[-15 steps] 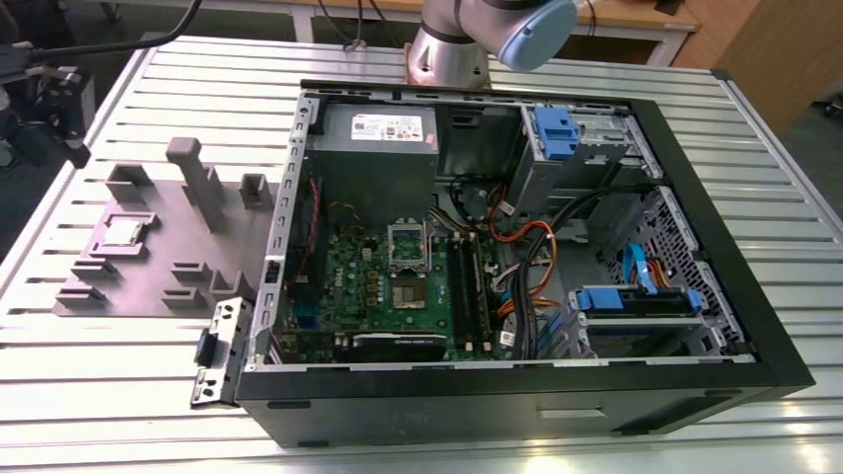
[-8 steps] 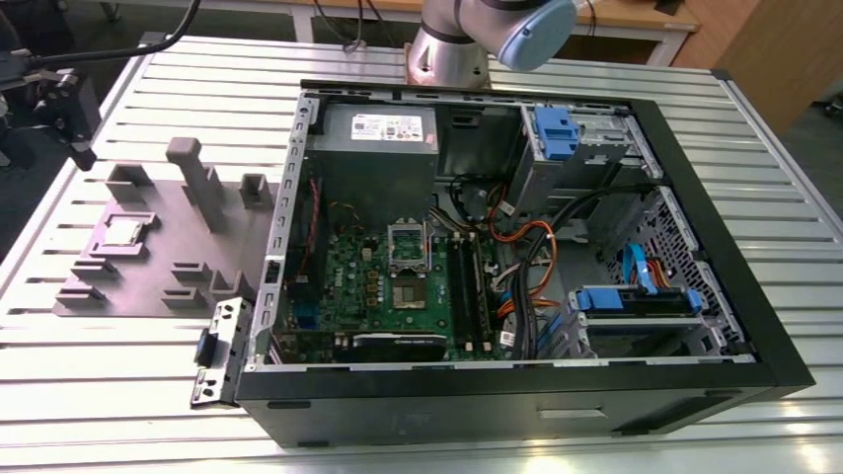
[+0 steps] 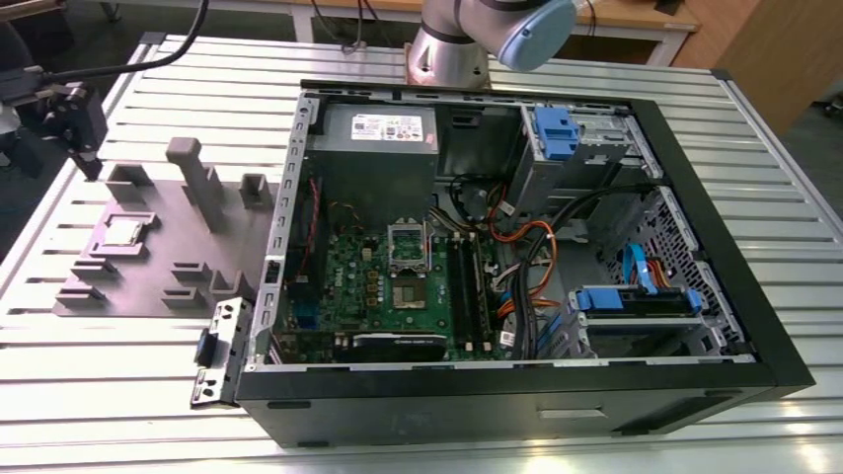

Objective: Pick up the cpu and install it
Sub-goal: 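Reach for the cpu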

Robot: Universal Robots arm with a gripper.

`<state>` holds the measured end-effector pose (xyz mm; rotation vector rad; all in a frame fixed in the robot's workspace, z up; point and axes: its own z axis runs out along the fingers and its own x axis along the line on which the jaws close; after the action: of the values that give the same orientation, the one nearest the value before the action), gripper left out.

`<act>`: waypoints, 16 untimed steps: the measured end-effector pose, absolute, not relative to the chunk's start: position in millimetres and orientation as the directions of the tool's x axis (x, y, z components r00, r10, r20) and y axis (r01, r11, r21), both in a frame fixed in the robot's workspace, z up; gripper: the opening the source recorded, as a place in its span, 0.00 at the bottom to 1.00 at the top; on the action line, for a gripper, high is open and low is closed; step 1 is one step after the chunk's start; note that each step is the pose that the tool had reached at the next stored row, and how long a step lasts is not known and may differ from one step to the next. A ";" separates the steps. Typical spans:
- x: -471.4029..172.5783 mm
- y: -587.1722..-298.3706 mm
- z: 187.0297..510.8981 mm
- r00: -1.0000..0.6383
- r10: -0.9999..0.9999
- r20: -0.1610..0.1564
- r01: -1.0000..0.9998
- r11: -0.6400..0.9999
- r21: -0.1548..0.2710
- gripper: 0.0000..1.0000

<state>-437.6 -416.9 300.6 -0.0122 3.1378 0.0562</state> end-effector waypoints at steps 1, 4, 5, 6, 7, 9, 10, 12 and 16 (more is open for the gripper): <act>-437.6 -416.9 298.8 -1.000 -0.008 -0.003 -0.008 0.999 0.035 0.60; -437.6 -416.8 293.2 -1.000 -0.008 -0.003 -0.008 0.999 0.035 0.60; -437.6 -416.8 291.4 -1.000 -0.008 -0.003 -0.008 0.999 0.035 0.62; -437.6 -416.9 289.7 -1.000 -0.008 -0.003 -0.008 0.999 0.035 0.62; -437.6 -416.9 287.8 -1.000 -0.008 -0.003 -0.008 0.999 0.035 0.67; -437.6 -416.8 284.2 -1.000 -0.008 -0.003 -0.008 0.999 0.035 0.67; -437.6 -416.8 282.4 -1.000 -0.008 -0.003 -0.008 0.999 0.035 0.67; -437.6 -416.9 278.7 -1.000 -0.008 -0.003 -0.008 0.999 0.035 0.67; -437.6 -416.8 271.5 -1.000 -0.008 -0.003 -0.008 0.999 0.035 0.67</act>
<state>-437.6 -416.8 271.5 -0.0121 3.1379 0.0550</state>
